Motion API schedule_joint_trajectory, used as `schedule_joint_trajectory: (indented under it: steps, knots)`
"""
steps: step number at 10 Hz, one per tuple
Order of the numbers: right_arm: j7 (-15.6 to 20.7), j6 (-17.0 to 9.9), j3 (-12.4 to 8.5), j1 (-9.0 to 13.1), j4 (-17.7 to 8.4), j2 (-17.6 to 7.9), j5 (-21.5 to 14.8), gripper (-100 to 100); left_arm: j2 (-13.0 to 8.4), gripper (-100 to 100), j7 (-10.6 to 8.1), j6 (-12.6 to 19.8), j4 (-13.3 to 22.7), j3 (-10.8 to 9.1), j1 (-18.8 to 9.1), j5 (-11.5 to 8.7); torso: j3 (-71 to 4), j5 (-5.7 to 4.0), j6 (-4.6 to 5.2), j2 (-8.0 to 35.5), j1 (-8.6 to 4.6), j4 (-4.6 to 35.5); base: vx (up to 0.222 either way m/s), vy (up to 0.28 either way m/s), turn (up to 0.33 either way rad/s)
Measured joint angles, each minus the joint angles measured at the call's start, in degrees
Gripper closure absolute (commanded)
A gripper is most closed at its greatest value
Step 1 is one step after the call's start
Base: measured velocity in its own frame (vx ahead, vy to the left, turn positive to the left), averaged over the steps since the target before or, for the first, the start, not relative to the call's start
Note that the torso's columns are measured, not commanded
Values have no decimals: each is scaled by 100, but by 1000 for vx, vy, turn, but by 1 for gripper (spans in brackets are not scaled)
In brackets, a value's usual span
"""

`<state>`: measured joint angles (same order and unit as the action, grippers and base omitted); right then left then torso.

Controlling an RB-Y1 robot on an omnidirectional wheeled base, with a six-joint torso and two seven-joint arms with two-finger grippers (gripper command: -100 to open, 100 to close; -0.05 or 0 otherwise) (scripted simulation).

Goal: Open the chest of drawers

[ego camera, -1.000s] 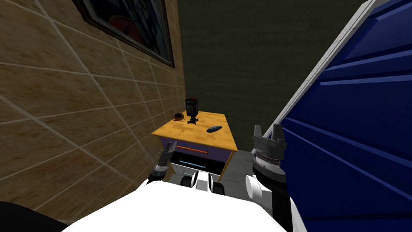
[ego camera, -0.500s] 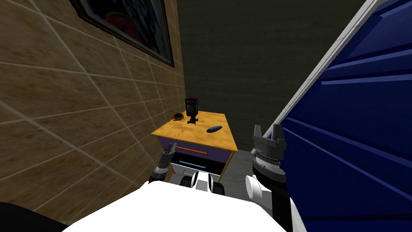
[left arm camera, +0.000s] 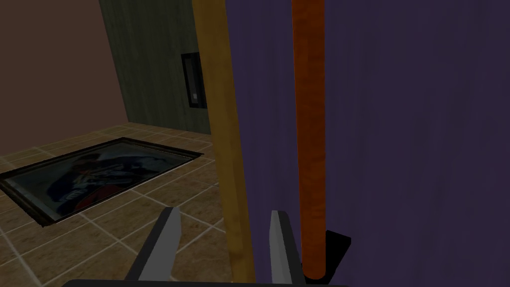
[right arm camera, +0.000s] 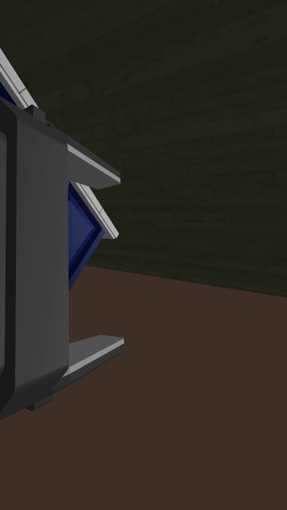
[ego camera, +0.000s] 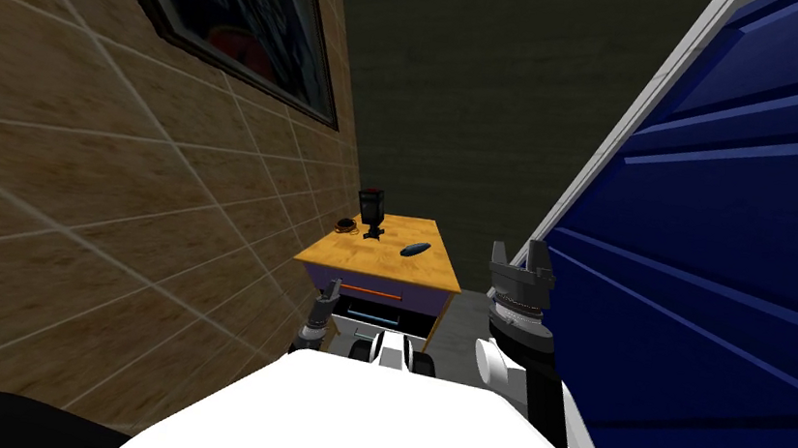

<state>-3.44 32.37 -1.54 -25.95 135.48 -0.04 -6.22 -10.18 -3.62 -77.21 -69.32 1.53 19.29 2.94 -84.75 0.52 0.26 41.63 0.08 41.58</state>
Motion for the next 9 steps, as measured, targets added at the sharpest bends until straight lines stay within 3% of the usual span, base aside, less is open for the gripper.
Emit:
schedule_joint_trajectory:
  steps: [7,9]
  knots:
    - [0,0,0,0,0,0,0,0,78,-100,26,-453,750,20,-183,30,3,-2,4,3,-8,4,-1,-2,5]
    - [0,0,0,0,0,0,0,0,186,-100,71,-595,868,66,-145,72,4,-8,8,5,-20,8,-4,-9,18]
